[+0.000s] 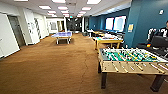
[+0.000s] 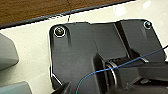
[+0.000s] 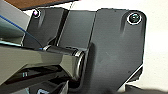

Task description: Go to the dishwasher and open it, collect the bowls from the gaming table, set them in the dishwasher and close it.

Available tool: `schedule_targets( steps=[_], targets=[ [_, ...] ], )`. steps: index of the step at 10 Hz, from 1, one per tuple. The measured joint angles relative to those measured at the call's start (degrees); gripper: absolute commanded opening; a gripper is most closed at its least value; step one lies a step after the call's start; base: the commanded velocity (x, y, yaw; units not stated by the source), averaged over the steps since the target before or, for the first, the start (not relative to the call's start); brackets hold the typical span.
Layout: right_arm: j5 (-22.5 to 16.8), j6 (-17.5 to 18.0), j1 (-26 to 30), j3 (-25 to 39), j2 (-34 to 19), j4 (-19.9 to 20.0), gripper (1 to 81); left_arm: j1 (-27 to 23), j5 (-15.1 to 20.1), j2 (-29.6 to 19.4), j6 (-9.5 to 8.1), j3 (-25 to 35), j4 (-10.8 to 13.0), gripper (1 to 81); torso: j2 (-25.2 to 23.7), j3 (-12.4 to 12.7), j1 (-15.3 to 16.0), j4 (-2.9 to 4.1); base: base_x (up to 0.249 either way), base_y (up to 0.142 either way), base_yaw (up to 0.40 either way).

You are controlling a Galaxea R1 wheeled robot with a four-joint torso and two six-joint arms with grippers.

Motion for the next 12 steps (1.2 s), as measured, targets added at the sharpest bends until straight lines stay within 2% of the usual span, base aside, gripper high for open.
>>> schedule_targets(
  steps=[12],
  targets=[
    [0.0,0.1,-0.3,0.0,1.3,0.0,81.1,-0.8,0.0,-0.1,0.0,0.0,0.0,81.1,0.0,0.0,0.0,0.0,0.0,0.0,0.0]
  ],
)
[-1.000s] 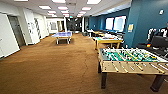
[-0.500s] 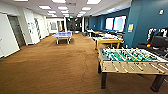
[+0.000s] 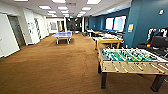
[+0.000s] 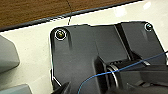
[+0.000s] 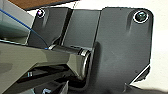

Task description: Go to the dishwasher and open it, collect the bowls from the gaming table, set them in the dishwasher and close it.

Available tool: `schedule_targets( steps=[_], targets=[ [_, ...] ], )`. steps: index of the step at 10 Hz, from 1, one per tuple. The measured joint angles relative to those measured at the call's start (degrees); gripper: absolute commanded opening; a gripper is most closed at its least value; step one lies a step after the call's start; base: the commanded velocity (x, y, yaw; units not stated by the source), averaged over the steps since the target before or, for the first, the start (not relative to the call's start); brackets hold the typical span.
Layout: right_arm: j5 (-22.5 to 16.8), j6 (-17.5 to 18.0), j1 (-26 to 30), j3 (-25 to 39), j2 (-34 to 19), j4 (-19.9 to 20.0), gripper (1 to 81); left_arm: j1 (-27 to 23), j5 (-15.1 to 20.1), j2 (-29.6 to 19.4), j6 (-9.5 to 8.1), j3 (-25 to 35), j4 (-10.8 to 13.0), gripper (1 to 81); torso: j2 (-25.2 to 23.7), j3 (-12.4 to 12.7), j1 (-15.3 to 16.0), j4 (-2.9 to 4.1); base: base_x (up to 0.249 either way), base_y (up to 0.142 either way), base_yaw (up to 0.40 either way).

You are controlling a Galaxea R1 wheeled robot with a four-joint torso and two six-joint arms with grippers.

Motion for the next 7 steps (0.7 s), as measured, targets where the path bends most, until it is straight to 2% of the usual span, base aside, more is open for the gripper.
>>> schedule_targets(
  steps=[4,7],
  targets=[
    [0.0,0.0,0.0,0.0,0.0,0.0,81.1,0.0,0.0,-0.1,-0.11,0.0,0.0,81.1,0.0,0.0,0.0,0.0,0.0,0.0,0.0],
    [0.0,0.0,-0.5,0.0,0.0,0.0,81.1,0.6,0.1,-0.1,-0.24,0.0,0.0,81.1,0.0,0.0,-0.1,0.0,0.074,0.0,0.0]
  ],
)
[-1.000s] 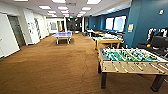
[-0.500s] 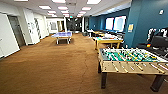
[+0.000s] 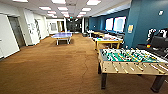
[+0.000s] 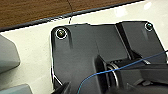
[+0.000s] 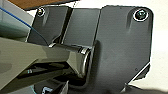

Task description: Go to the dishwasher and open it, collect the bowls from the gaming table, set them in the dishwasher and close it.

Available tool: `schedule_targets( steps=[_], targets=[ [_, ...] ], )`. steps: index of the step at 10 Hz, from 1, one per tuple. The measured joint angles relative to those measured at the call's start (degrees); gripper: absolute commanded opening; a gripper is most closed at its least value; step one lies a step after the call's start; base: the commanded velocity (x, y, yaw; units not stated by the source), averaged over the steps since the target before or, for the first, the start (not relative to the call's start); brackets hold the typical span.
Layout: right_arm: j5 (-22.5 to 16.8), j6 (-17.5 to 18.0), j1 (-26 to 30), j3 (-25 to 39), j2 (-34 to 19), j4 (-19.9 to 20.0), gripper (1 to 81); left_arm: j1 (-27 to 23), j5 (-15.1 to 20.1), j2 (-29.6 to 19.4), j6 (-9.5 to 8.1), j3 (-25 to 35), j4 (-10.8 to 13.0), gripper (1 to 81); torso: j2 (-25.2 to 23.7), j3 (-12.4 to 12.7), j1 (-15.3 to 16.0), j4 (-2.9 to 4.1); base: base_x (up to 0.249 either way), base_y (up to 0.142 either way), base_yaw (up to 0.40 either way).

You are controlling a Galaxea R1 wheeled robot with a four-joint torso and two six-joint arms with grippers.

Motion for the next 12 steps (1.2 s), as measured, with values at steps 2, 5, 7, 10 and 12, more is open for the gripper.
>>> schedule_targets(
  steps=[2,5,7,10,12],
  targets=[
    [0.2,0.0,0.7,0.0,-0.1,0.0,81.1,-0.7,0.0,0.0,0.0,0.0,0.0,81.1,0.0,0.0,0.1,0.0,0.081,0.0,0.0],
    [0.2,0.0,0.0,-0.1,-0.1,0.0,81.1,-0.3,0.0,0.0,0.0,0.0,0.0,81.1,0.0,0.0,0.0,0.0,0.087,0.0,0.0],
    [0.2,0.0,0.1,-0.1,-0.2,0.0,81.1,-0.5,-0.1,0.0,0.0,0.0,0.0,81.1,0.0,0.0,0.0,0.0,0.089,0.0,0.0],
    [0.3,0.0,0.2,-0.1,-0.3,0.0,81.1,-0.5,0.0,0.0,0.0,0.0,0.0,81.1,0.0,0.0,0.0,0.0,0.089,0.0,0.0],
    [0.4,0.0,0.2,-0.1,-0.3,0.0,81.1,-0.5,0.0,0.0,0.0,0.0,0.0,81.1,0.0,0.0,0.0,0.0,0.089,0.0,0.0]
  ],
)
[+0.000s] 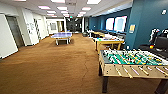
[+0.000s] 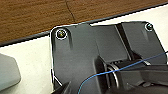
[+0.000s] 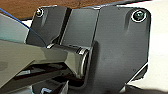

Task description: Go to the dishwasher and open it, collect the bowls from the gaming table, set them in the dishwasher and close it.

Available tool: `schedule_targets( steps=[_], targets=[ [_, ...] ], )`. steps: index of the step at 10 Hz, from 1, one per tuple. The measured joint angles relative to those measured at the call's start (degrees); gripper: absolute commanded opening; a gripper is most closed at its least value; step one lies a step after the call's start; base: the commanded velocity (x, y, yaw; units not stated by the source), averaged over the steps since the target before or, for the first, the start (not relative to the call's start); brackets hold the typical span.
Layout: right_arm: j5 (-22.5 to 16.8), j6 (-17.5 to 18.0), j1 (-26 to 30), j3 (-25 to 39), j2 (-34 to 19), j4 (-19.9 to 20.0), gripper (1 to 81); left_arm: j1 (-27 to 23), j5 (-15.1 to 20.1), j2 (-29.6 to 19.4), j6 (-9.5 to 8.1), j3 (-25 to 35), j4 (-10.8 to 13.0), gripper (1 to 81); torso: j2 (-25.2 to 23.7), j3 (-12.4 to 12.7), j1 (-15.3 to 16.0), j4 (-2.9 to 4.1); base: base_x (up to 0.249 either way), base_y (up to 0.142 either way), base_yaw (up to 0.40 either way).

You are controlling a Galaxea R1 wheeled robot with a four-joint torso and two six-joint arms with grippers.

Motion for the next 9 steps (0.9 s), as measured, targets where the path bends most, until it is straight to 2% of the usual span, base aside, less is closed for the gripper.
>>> schedule_targets(
  steps=[9],
  targets=[
    [-0.4,0.1,0.1,-0.2,0.0,0.0,81.1,0.0,0.0,0.0,0.0,0.0,0.0,81.1,0.0,0.0,0.0,0.0,0.089,0.0,0.0]
  ],
)
